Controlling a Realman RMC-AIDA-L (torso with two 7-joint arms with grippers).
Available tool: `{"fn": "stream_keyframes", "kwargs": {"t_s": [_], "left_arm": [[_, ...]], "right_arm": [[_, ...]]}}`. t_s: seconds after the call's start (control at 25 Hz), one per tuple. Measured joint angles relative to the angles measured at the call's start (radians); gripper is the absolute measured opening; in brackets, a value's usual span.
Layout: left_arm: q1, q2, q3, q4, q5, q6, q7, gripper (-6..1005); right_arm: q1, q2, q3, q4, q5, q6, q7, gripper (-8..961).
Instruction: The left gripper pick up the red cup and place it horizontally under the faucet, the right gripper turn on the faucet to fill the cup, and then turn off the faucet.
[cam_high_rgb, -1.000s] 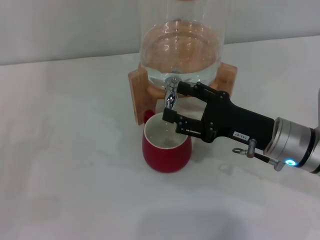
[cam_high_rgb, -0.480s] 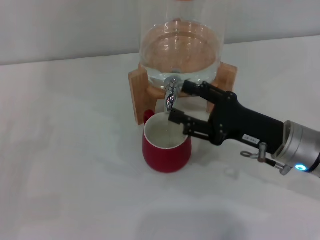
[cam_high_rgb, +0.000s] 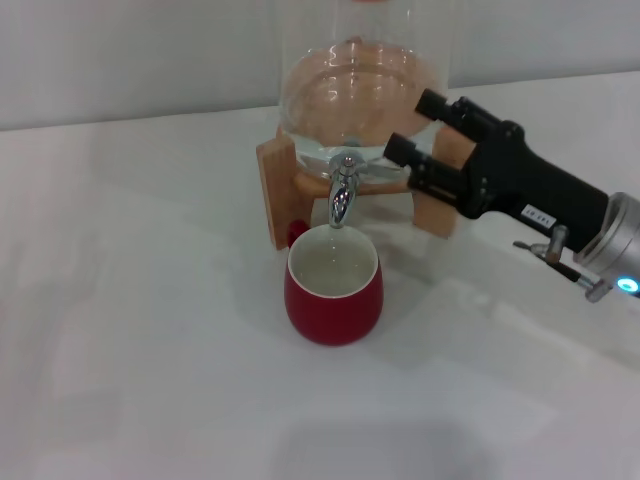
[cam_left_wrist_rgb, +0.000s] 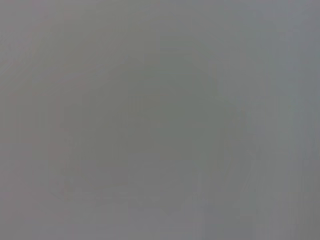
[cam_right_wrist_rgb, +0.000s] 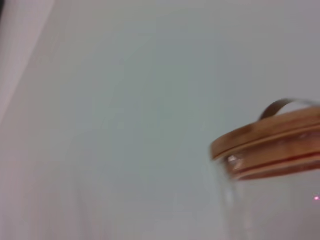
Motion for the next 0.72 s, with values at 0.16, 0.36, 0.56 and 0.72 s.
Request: {"fn": "stream_keyframes", "kwargs": {"t_s": [0.16,0.36,0.56,0.72], "left_arm": [[0.004,0.000,-0.004,0.000,0.000,-0.004,0.000,868],[0.003,0.000,-0.005,0.000,0.000,-0.005,0.000,869],[0.001,0.000,-0.002,0.000,0.000,-0.003,0.000,869],[0.001,0.000,-0.002,0.000,0.000,-0.003,0.000,869]], "right_arm": [[-0.005,-0.003,0.037,0.004,0.000,0.006,-0.002,796],[-0.006,-0.013,0.040,0.001,0.004,0.038,-0.003,795],[-0.006,-0.021,0.088,-0.001,-0.002,0.078,-0.010,795],[-0.014,-0.024,0.151,0.005,-0.002,0.100,-0.025,795]]}}
